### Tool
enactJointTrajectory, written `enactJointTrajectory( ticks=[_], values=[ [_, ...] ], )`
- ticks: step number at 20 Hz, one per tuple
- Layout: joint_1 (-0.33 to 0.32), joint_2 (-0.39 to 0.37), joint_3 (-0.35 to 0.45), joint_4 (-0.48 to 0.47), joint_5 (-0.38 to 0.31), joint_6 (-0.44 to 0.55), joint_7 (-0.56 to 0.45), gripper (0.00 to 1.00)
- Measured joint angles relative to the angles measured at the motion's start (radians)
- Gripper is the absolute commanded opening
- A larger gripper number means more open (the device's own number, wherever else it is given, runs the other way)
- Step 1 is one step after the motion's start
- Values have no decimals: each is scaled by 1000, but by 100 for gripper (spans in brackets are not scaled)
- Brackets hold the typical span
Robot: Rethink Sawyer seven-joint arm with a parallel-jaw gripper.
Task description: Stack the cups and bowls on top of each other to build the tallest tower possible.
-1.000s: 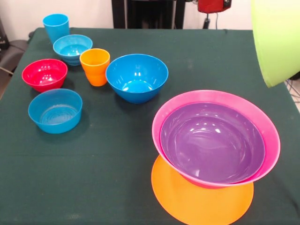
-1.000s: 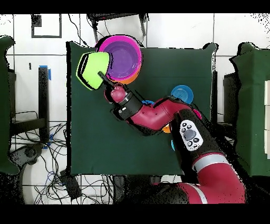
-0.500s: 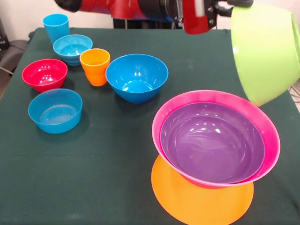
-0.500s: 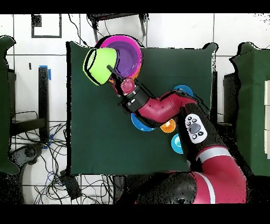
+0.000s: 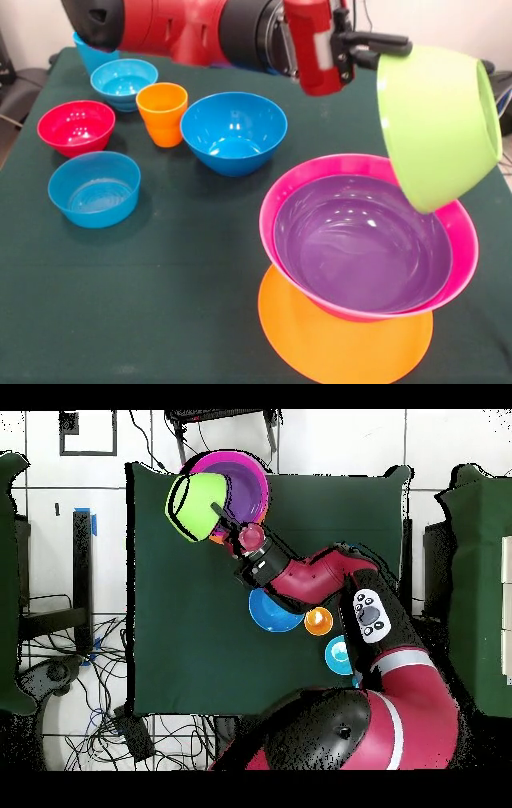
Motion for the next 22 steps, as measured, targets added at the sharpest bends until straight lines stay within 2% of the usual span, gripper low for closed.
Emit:
enactJointTrajectory(
  ticks=[6, 22],
  values=[
    [0, 33, 0, -56, -48, 0, 102, 0],
    [0, 59, 0, -189, -138, 0, 392, 0]
  ],
)
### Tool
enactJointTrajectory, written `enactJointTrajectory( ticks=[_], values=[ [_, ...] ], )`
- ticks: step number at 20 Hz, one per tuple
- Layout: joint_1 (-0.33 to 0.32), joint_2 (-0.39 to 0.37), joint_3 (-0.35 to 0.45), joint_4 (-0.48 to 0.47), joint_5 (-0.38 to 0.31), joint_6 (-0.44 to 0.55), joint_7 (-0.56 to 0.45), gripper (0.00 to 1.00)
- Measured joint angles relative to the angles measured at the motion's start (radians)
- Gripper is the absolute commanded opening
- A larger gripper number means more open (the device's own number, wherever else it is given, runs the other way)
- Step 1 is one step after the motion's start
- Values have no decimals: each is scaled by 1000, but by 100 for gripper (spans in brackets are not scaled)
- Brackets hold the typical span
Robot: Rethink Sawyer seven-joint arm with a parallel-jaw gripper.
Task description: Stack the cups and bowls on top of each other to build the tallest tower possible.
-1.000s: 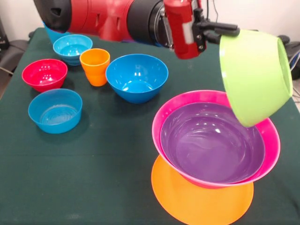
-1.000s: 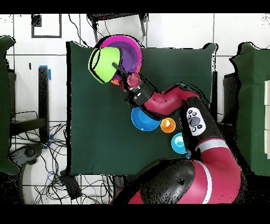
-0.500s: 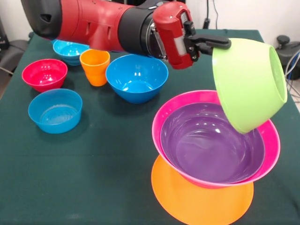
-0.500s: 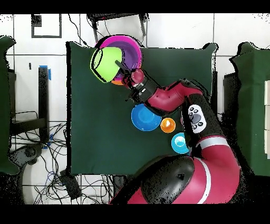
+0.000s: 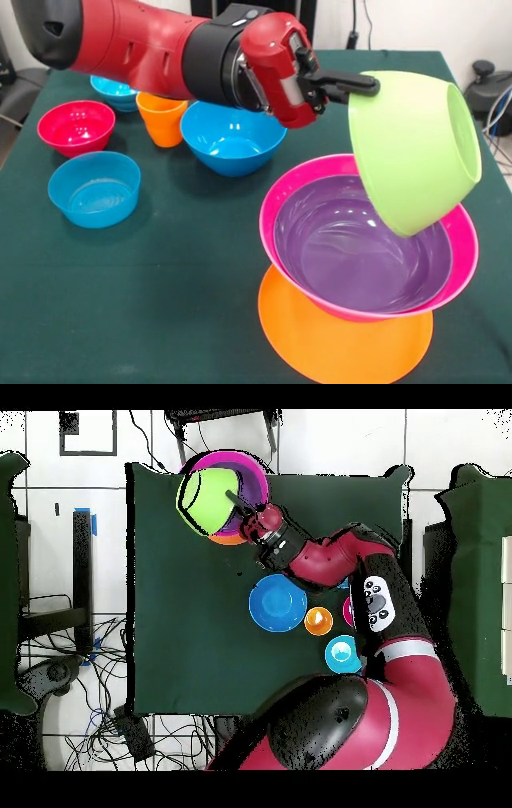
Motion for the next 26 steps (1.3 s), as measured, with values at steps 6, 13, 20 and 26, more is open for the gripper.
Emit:
enactJointTrajectory(
  ticks=[6, 13, 20, 26],
  values=[
    [-3, 10, 6, -31, -22, 0, 56, 0],
    [-57, 9, 94, -28, -102, 0, 108, 0],
    [-113, 0, 177, 15, -155, 2, 114, 0],
    [-144, -3, 231, 55, -168, 26, 114, 0]
  ],
)
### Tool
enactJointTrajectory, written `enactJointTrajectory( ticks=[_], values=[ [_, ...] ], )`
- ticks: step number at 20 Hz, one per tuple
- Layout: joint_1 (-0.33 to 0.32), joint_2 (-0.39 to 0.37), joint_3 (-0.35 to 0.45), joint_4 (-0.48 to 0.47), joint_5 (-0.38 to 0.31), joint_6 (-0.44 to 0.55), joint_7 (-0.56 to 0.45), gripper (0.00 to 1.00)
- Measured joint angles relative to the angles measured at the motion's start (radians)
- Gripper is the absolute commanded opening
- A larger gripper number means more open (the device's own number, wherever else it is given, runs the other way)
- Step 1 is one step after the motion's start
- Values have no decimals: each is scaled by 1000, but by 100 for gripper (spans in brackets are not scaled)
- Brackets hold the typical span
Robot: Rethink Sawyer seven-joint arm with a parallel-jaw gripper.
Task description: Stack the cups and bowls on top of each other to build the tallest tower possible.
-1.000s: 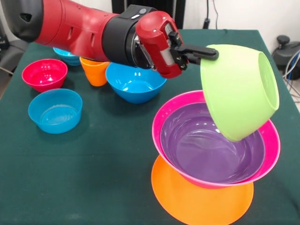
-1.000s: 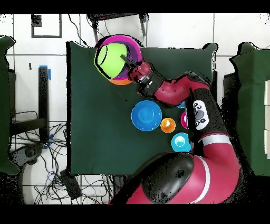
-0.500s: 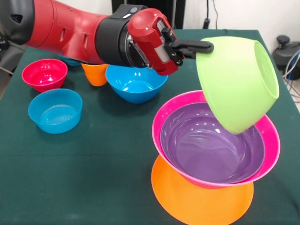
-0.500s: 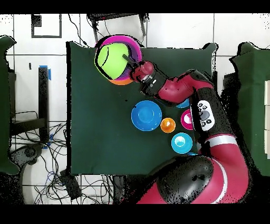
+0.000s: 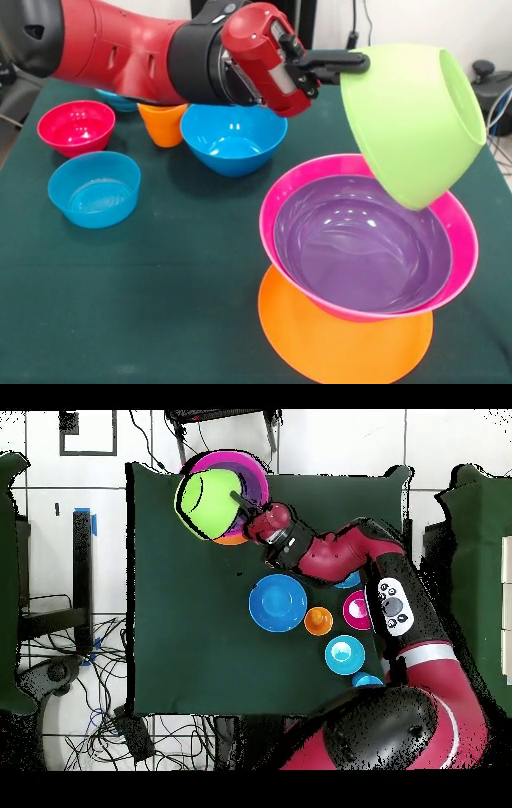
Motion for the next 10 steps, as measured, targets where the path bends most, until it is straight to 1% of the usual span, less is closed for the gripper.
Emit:
enactJointTrajectory(
  ticks=[5, 10],
  values=[
    [-22, 9, 59, 26, -6, 5, 1, 0],
    [-29, 22, 93, 28, -9, 5, 1, 0]
  ],
)
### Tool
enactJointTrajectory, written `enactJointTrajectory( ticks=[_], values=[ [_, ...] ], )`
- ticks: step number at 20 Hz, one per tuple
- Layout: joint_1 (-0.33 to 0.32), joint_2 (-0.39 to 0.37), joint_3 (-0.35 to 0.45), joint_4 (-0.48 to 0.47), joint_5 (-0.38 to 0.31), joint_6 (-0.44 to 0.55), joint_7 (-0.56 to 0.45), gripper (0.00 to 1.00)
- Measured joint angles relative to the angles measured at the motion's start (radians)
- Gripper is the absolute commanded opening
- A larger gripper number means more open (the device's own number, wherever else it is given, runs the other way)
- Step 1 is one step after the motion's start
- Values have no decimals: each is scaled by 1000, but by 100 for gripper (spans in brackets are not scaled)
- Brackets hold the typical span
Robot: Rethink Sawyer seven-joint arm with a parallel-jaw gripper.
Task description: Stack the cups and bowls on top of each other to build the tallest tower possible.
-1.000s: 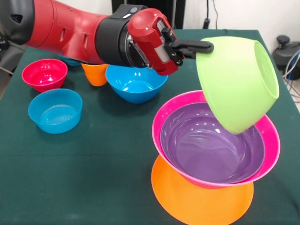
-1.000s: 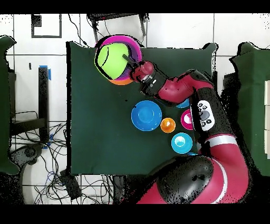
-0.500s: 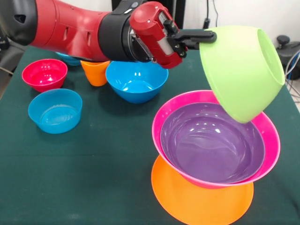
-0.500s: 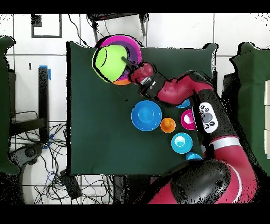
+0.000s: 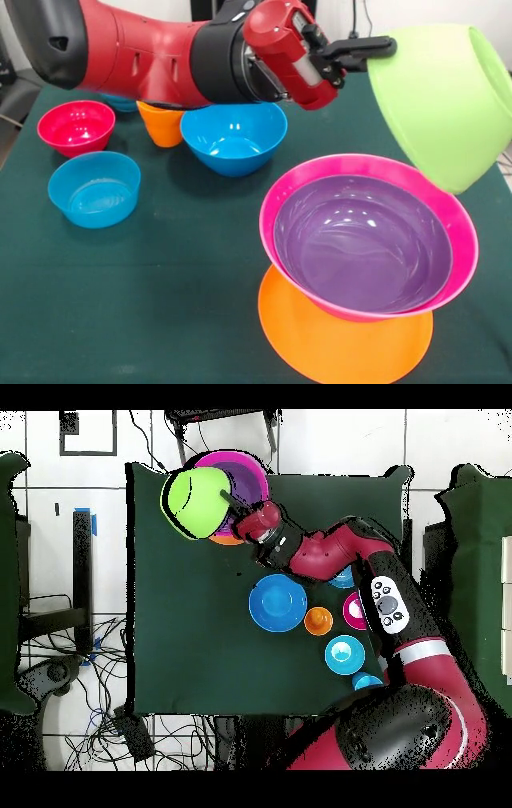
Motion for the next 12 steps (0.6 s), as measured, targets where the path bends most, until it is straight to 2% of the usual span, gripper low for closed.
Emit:
enactJointTrajectory(
  ticks=[12],
  values=[
    [-1, 58, 55, 0, -7, 0, 13, 0]
  ],
)
